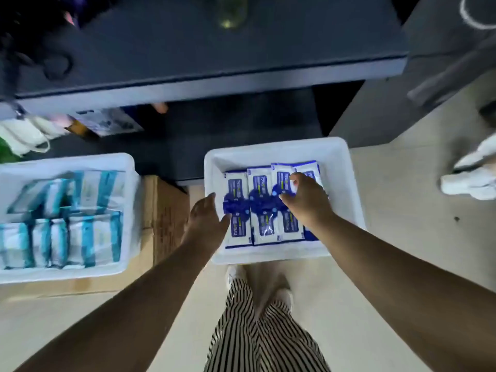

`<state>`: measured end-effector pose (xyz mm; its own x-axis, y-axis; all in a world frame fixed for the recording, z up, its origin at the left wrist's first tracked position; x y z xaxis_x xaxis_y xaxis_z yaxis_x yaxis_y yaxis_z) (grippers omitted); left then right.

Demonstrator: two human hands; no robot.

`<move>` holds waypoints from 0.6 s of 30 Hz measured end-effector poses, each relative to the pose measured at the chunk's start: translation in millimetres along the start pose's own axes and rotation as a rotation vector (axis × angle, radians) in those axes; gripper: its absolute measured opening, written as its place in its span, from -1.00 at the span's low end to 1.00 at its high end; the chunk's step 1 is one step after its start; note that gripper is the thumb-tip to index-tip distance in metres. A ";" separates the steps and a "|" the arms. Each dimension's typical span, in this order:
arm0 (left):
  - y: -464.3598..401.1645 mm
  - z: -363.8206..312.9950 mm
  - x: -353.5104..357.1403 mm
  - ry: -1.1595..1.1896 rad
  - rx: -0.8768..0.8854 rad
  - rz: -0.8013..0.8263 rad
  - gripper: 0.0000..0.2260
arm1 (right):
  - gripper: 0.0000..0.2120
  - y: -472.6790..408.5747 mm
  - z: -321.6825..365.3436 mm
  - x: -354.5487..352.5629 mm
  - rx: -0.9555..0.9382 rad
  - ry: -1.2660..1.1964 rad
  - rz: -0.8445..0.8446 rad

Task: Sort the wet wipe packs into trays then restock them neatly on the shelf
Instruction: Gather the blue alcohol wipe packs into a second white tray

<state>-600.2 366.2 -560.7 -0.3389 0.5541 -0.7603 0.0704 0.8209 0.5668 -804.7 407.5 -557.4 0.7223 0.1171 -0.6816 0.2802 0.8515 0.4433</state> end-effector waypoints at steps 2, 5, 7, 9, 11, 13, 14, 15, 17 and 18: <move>28.4 -20.4 -49.9 -0.069 0.103 -0.091 -0.52 | -0.53 21.6 48.7 -41.7 -0.132 0.066 -0.043; 78.3 -54.8 -133.6 -0.088 0.271 -0.271 -0.55 | -0.54 58.9 124.3 -98.4 -0.335 0.188 -0.111; 112.8 -70.1 -189.5 -0.106 0.347 -0.404 -0.57 | -0.57 85.7 171.7 -132.4 -0.455 0.300 -0.157; 147.9 -80.0 -240.5 -0.140 0.433 -0.567 -0.61 | -0.58 116.6 215.4 -164.6 -0.551 0.393 -0.218; 176.5 -81.3 -283.2 -0.175 0.478 -0.730 -0.66 | -0.59 147.2 254.5 -193.7 -0.625 0.440 -0.281; 212.4 -78.4 -324.0 -0.208 0.489 -0.814 -0.63 | -0.60 181.8 295.6 -217.0 -0.704 0.495 -0.361; 228.9 -72.3 -343.8 -0.214 0.472 -0.837 -0.60 | -0.61 199.3 315.9 -225.2 -0.734 0.524 -0.400; 242.6 -63.4 -361.8 -0.226 0.453 -0.864 -0.58 | -0.61 215.0 334.2 -231.3 -0.759 0.545 -0.434; 269.6 -36.7 -399.1 -0.245 0.408 -0.932 -0.59 | -0.62 245.1 367.6 -237.3 -0.794 0.574 -0.502; 281.5 -21.8 -416.4 -0.242 0.391 -0.958 -0.59 | -0.61 259.5 382.4 -236.9 -0.808 0.584 -0.532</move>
<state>-459.7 363.5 -77.6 -0.2201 -0.3693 -0.9029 0.1841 0.8932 -0.4102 -661.4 405.3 -58.3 0.1678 -0.3182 -0.9331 -0.1805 0.9206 -0.3464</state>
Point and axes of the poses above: each hand's wrist, its own y-axis away from the middle knuckle, its own x-axis out of the palm, z = x × y, the point moved 9 cm from there along -y, towards the middle knuckle, and after that the axes turned 8 degrees about -x, right-handed, at the moved point
